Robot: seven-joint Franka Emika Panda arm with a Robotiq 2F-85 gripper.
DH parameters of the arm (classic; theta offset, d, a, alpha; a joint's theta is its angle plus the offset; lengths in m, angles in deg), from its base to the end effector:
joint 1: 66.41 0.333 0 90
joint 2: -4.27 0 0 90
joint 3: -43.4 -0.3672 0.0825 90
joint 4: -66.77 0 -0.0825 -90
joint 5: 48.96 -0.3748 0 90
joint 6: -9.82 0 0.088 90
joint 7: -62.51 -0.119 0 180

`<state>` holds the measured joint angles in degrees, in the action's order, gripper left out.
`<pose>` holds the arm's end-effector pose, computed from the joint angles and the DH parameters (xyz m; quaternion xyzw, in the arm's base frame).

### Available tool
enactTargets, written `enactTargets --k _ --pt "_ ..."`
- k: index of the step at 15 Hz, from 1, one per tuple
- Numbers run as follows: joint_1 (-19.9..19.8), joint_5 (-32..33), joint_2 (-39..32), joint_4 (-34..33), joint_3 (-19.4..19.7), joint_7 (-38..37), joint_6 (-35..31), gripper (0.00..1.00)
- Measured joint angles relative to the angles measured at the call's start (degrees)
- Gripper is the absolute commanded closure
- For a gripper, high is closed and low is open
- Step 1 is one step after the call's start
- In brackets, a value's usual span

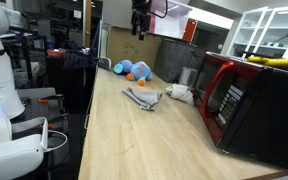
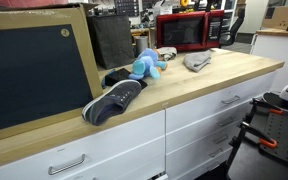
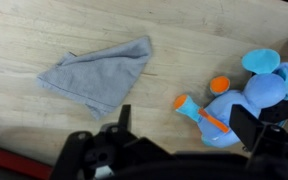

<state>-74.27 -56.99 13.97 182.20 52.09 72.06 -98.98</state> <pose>0.4788 -0.1353 0.5726 -0.9932 0.0809 -0.0427 0.0718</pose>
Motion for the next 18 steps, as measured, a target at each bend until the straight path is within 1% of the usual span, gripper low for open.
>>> enactTargets --k 4,7,13,18 --pt "0.56 0.15 0.19 -4.07 -0.52 -0.53 6.86 0.00" --pt "1.10 0.17 0.19 -7.15 -0.91 -1.05 10.38 0.00" --pt "1.61 0.17 0.28 -11.94 -1.08 -1.06 12.96 0.00" --pt "1.72 -0.22 0.38 -13.42 -1.08 -0.82 15.30 0.00"
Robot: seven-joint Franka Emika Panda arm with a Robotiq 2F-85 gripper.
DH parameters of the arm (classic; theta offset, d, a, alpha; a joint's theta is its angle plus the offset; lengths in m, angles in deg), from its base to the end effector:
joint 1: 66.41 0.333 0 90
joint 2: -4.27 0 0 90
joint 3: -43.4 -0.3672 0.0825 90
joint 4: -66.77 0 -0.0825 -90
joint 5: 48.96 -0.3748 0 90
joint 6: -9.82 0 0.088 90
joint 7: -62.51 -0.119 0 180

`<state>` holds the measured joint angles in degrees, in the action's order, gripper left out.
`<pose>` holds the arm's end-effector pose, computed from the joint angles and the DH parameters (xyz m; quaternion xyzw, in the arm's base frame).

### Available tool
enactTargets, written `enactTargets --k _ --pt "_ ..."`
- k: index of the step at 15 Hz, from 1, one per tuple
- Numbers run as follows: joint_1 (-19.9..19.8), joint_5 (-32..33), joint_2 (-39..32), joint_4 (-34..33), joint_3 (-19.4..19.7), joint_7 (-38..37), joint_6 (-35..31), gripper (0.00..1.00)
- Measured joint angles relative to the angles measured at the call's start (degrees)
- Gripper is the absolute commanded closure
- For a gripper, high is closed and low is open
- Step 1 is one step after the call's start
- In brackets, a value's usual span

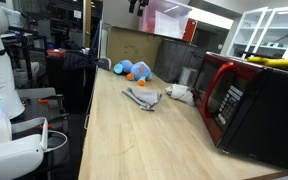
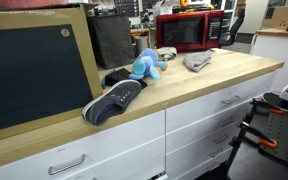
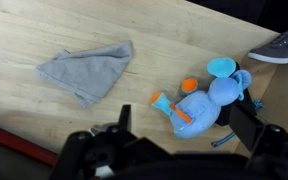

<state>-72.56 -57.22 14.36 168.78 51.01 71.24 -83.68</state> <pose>0.4744 -0.1063 0.6631 -0.9953 0.0463 -0.0289 0.0794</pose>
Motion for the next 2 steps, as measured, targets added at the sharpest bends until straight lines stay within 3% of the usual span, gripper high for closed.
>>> enactTargets --k 2 --pt "-0.02 0.00 -0.17 0.00 0.00 0.00 -0.02 0.00"
